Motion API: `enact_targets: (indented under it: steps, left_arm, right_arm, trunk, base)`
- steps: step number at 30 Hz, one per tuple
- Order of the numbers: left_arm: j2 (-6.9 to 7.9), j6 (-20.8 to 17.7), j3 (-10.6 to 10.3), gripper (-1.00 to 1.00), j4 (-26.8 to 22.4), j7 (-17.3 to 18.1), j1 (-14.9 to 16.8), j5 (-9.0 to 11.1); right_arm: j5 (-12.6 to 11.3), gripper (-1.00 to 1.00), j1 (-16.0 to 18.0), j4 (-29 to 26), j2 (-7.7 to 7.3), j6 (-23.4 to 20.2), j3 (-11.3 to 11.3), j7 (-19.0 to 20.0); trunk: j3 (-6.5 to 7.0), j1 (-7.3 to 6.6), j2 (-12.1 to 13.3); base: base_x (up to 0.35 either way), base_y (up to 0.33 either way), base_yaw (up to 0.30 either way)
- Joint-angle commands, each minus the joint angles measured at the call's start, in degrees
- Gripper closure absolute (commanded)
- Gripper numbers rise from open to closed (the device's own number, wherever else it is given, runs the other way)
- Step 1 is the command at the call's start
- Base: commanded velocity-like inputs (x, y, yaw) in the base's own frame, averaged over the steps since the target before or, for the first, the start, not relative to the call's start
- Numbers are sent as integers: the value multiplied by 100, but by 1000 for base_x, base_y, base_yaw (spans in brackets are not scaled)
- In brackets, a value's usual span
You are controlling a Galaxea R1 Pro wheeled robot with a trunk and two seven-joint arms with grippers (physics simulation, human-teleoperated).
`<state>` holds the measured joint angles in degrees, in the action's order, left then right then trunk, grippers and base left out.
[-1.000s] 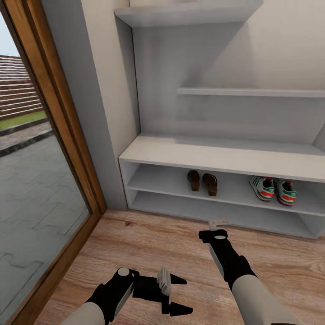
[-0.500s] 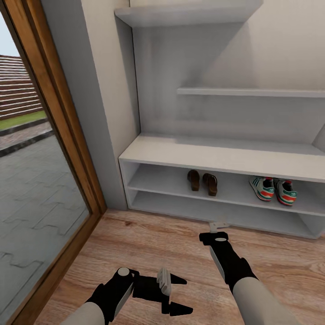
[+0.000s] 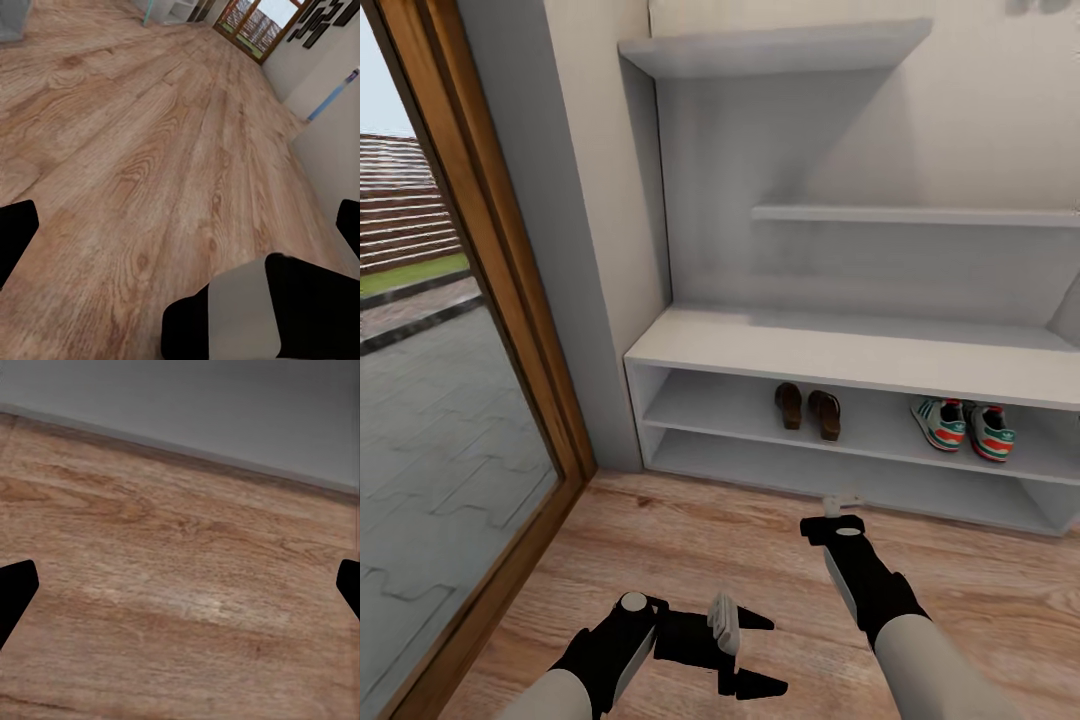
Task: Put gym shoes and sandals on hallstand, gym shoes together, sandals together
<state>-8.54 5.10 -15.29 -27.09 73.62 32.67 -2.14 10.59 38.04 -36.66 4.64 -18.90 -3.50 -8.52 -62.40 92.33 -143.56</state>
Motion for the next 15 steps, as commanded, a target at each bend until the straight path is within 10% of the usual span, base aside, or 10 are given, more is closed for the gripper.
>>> enact_targets:
  steps: [1,15]
  left_arm:
    - [0,53,0,-100,-2,4,2,-23]
    - [-1,53,0,-100,0,6,2,-23]
  right_arm:
    - [58,-100,1,-11,6,-35,-25,13]
    - [57,-100,1,1,10,-37,-21,17]
  trunk:
    - [18,-3,0]
    - [328,-40,18]
  base:
    - [0,0,0]
    - [0,0,0]
